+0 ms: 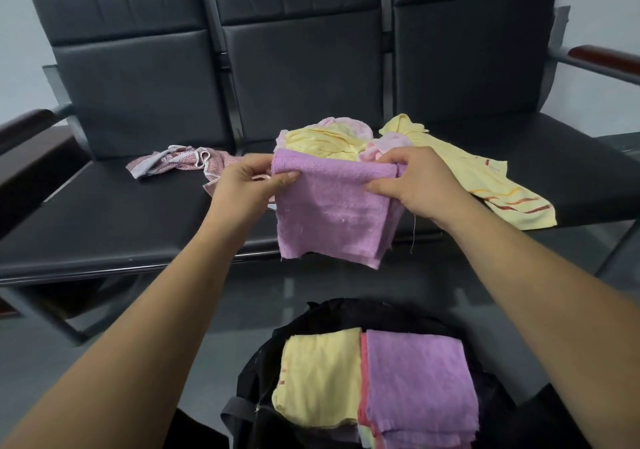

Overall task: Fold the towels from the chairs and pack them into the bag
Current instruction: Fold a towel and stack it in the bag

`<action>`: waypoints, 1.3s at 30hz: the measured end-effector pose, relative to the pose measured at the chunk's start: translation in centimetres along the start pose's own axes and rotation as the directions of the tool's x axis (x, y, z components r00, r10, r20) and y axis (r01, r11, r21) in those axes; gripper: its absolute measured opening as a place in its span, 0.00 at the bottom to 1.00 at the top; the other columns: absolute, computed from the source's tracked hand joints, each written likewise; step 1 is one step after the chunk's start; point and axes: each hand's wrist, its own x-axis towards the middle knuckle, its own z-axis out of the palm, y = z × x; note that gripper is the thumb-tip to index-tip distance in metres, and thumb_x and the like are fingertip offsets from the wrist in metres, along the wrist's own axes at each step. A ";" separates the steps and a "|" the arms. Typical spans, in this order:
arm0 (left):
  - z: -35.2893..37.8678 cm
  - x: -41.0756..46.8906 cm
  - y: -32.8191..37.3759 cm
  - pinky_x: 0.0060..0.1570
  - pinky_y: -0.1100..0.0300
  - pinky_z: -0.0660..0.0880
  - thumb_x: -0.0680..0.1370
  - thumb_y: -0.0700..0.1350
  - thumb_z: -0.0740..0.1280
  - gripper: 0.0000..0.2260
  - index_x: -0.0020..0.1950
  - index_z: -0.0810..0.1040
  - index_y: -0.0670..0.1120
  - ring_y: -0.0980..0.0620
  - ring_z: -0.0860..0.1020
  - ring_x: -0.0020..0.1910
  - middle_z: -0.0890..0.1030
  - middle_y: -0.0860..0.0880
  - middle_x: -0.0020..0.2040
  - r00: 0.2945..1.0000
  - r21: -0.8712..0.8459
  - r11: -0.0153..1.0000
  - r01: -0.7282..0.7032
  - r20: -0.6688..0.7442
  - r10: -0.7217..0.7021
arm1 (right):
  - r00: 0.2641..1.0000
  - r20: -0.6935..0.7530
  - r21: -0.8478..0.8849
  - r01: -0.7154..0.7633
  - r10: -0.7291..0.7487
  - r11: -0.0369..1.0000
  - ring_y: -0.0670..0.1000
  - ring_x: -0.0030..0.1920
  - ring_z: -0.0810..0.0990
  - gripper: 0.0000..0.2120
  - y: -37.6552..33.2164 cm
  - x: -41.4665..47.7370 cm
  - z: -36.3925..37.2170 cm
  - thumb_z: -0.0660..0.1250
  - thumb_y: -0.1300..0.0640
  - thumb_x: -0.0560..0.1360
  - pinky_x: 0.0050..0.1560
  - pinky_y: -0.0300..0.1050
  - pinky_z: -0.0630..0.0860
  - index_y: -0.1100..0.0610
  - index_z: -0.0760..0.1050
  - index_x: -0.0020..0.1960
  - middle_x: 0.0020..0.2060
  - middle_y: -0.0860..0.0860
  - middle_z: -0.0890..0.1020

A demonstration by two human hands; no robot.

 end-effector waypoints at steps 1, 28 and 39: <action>0.0 0.1 0.0 0.53 0.64 0.77 0.75 0.41 0.76 0.09 0.55 0.86 0.45 0.53 0.81 0.54 0.82 0.44 0.60 1.000 0.011 1.000 -0.022 -0.020 0.022 | 1.000 -0.018 0.016 0.002 -0.002 1.000 0.44 0.48 0.78 0.09 0.1 0.2 -0.1 0.76 0.57 0.74 0.45 0.36 0.72 0.53 0.82 0.53 0.46 0.41 0.80; 0.4 -4.1 -8.9 0.39 0.56 0.79 0.84 0.47 0.64 0.11 0.66 0.79 0.53 0.51 0.83 0.47 0.85 0.50 0.55 0.904 0.001 0.905 0.425 0.055 -0.425 | 0.798 0.395 0.750 -0.566 0.454 0.342 0.60 0.52 0.87 0.10 7.5 -3.5 9.2 0.69 0.63 0.80 0.51 0.54 0.84 0.66 0.79 0.60 0.55 0.64 0.85; 2.1 -13.3 -19.5 0.46 0.48 0.83 0.83 0.51 0.64 0.17 0.72 0.72 0.51 0.45 0.83 0.51 0.82 0.46 0.55 0.669 0.340 0.653 0.677 0.084 -0.738 | 0.483 0.413 0.233 -0.876 0.772 0.423 0.63 0.55 0.84 0.18 17.7 -10.7 19.8 0.73 0.68 0.75 0.60 0.62 0.80 0.68 0.76 0.64 0.56 0.63 0.83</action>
